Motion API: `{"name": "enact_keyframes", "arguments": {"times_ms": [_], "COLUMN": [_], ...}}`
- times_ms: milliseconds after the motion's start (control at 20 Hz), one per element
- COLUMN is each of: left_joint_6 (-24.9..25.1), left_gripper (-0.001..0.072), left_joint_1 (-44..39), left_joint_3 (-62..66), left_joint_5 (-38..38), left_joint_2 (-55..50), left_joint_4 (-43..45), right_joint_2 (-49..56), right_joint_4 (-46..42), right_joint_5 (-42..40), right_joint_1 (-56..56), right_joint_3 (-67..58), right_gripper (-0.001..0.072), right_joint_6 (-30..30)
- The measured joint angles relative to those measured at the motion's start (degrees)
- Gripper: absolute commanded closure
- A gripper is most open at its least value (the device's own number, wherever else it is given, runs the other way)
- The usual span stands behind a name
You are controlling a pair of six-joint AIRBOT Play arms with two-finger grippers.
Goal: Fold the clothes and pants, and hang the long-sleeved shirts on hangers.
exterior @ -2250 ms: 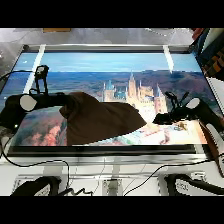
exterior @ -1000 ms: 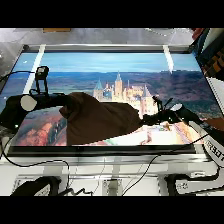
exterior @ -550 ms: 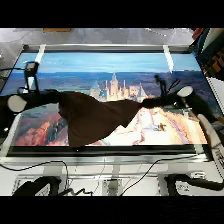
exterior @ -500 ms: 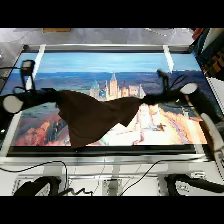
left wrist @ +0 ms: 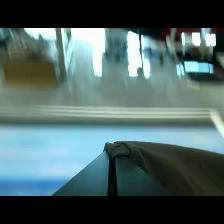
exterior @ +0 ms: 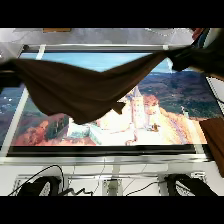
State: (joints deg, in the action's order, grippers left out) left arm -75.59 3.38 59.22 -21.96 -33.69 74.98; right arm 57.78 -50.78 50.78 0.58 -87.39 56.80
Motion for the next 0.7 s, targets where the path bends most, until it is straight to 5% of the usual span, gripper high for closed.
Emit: {"name": "enact_keyframes", "arguments": {"times_ms": [350,700], "left_joint_6": [0.2,0.2], "left_gripper": [0.0694,0.0694], "left_joint_1": [0.2,0.2], "left_joint_3": [0.0,0.0], "left_joint_5": [14.6,19.3], "left_joint_2": [10.4,13.4], "left_joint_4": [0.0,0.0], "right_joint_2": [-13.1,-19.9], "right_joint_4": [-1.2,-1.6], "right_joint_5": [-7.0,-0.5], "right_joint_1": [0.0,0.0], "right_joint_3": [-3.0,-3.4], "right_gripper": [0.0701,0.07], "right_joint_6": [0.1,1.7]}}
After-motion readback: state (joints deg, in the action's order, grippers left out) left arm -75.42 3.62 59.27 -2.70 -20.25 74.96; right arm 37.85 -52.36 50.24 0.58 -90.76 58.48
